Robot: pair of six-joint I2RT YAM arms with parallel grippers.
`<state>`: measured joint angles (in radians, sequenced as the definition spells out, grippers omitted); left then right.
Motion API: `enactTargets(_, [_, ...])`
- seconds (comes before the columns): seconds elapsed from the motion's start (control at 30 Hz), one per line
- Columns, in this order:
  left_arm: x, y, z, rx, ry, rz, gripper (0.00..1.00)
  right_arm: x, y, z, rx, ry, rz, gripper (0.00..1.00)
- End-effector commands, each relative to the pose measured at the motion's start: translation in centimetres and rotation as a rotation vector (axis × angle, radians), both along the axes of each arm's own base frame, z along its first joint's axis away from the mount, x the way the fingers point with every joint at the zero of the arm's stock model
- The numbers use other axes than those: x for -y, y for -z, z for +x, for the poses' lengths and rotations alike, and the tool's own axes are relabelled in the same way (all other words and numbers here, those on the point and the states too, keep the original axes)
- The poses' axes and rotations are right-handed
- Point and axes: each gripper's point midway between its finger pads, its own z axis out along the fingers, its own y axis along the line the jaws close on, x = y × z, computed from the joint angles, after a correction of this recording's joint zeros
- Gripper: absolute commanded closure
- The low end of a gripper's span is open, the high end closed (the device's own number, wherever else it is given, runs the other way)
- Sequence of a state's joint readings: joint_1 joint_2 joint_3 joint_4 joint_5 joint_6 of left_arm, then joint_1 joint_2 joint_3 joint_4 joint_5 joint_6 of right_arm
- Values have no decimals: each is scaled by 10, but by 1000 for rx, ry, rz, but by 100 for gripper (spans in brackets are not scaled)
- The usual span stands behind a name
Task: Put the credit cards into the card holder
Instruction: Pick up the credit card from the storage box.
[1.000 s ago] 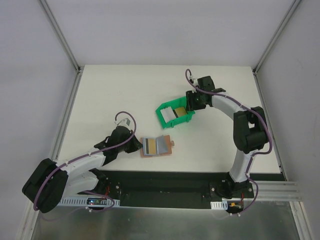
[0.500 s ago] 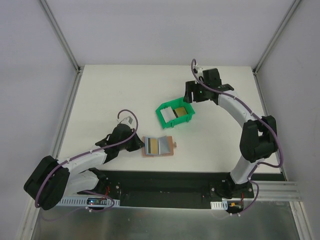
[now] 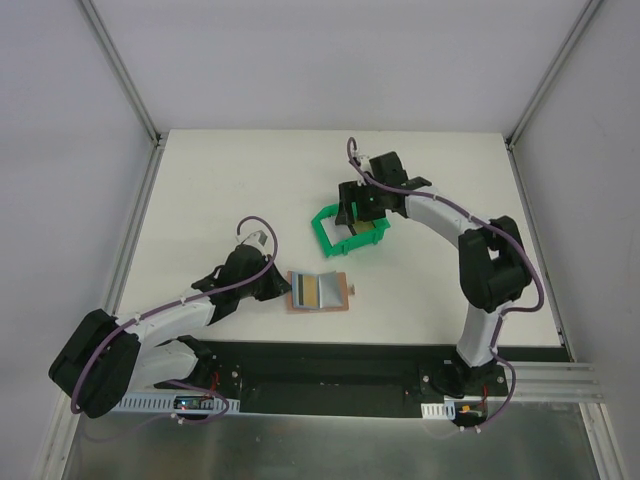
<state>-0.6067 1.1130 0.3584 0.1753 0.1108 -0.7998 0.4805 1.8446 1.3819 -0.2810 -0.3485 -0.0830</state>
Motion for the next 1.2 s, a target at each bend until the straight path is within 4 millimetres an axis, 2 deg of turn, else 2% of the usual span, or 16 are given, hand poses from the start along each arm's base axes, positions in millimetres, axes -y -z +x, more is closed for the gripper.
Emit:
enactTargets(0.0, [9, -14, 7, 20, 16, -37, 100, -9, -8, 15, 7, 16, 37, 24])
enactTargets(0.57, [9, -11, 6, 11, 22, -32, 100, -31, 23, 8, -112, -20, 80, 23])
enactTargets(0.77, [8, -10, 6, 10, 22, -29, 100, -38, 20, 3, -129, -51, 116, 25])
enactTargets(1.17, [8, -10, 6, 13, 22, -28, 100, -39, 7, -1, -135, -40, 156, 39])
